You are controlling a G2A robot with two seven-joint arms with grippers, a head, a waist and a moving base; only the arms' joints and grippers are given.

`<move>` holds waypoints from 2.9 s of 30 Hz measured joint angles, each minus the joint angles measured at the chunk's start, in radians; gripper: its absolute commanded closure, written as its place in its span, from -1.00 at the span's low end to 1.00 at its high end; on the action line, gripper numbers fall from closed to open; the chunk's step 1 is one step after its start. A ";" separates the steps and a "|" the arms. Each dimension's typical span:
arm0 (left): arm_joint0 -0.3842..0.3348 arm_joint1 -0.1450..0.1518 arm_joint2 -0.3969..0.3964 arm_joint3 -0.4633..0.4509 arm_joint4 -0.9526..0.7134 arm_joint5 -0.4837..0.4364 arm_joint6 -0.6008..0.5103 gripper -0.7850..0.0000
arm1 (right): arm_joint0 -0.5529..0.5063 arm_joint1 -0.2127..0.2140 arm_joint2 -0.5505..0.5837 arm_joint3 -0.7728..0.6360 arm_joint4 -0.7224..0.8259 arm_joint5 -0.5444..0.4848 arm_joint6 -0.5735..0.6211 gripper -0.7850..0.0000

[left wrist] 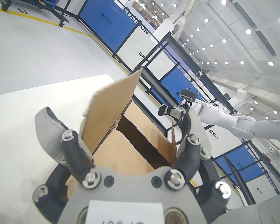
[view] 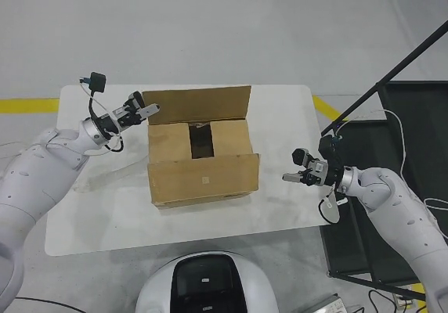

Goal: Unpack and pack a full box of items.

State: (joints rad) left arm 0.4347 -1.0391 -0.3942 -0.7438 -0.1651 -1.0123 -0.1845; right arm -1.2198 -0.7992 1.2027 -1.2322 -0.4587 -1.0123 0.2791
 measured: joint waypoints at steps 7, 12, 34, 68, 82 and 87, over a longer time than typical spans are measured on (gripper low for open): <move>0.000 0.000 0.000 0.000 0.000 0.000 0.000 -1.00 | 0.000 0.000 0.000 0.000 0.000 0.000 0.000 -1.00; 0.000 0.000 0.000 0.000 0.000 0.000 0.000 -1.00 | 0.000 0.000 0.000 0.000 0.000 0.000 0.000 -1.00; 0.012 0.010 -0.057 -0.032 0.120 0.110 0.073 -1.00 | 0.000 0.000 0.000 0.000 0.000 0.000 0.000 -1.00; -0.046 -0.150 -0.102 0.160 0.399 0.004 0.086 -1.00 | 0.000 0.000 0.000 0.000 0.000 0.000 0.000 -1.00; 0.078 -0.016 -0.173 -0.169 0.460 0.000 0.047 -1.00 | 0.000 0.000 0.000 0.000 0.000 0.000 0.000 -1.00; 0.128 0.047 -0.188 -0.275 0.393 0.000 -0.072 -1.00 | 0.000 0.000 0.000 0.000 0.000 0.000 0.000 -1.00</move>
State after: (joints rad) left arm 0.5630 -0.9919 -0.5821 -1.0185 0.2280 -1.0123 -0.2566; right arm -1.2198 -0.7992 1.2027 -1.2322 -0.4587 -1.0123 0.2791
